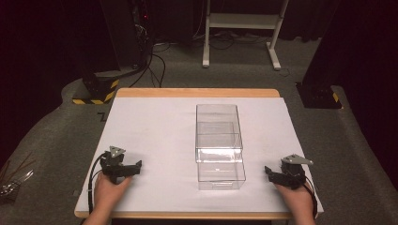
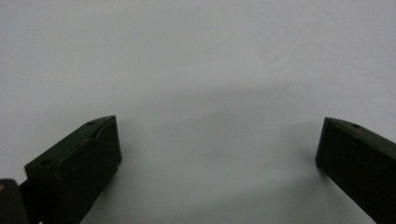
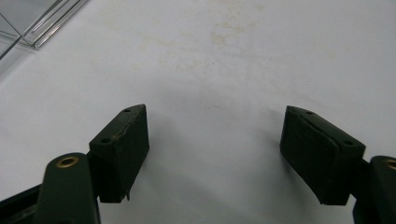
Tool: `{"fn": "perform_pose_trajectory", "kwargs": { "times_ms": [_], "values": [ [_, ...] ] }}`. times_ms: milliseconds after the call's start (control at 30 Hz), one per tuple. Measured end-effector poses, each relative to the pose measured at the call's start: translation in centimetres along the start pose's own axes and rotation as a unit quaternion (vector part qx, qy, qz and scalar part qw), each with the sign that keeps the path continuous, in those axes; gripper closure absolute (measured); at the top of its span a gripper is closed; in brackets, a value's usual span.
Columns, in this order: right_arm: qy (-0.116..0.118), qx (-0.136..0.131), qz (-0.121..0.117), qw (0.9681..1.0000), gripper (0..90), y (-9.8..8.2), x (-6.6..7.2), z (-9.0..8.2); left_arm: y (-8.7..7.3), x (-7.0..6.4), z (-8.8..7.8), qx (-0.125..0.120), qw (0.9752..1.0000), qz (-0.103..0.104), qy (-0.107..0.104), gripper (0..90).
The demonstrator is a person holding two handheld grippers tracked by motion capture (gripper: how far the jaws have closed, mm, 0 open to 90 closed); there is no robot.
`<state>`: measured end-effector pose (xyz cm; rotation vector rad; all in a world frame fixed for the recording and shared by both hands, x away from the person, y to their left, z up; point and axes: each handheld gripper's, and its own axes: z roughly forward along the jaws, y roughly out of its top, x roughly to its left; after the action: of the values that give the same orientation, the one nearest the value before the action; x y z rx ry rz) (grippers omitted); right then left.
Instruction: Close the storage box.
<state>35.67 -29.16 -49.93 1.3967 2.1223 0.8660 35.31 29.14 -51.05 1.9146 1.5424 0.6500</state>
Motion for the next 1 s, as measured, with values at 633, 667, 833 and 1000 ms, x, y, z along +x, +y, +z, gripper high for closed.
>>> {"fn": "perform_pose_trajectory", "kwargs": {
  "times_ms": [633,667,833,1000],
  "values": [
    [0.015,-0.057,-0.014,0.9982,24.5,0.2,1.6,-2.2,0.0,0.0,0.0,0.0,1.0,0.0,-0.001,0.4],
    [0.015,-0.057,-0.013,0.9982,24.5,0.3,1.7,-2.3,0.0,0.0,0.0,0.0,1.0,0.0,0.0,0.4],
    [0.017,-0.065,-0.019,0.9976,24.5,0.5,2.4,-2.6,0.0,0.0,0.0,0.0,1.0,0.0,0.0,0.4],
    [0.02,-0.072,-0.022,0.997,24.0,0.7,2.9,-2.8,0.0,0.0,0.0,0.0,1.0,0.0,0.0,0.4]
  ]
}}
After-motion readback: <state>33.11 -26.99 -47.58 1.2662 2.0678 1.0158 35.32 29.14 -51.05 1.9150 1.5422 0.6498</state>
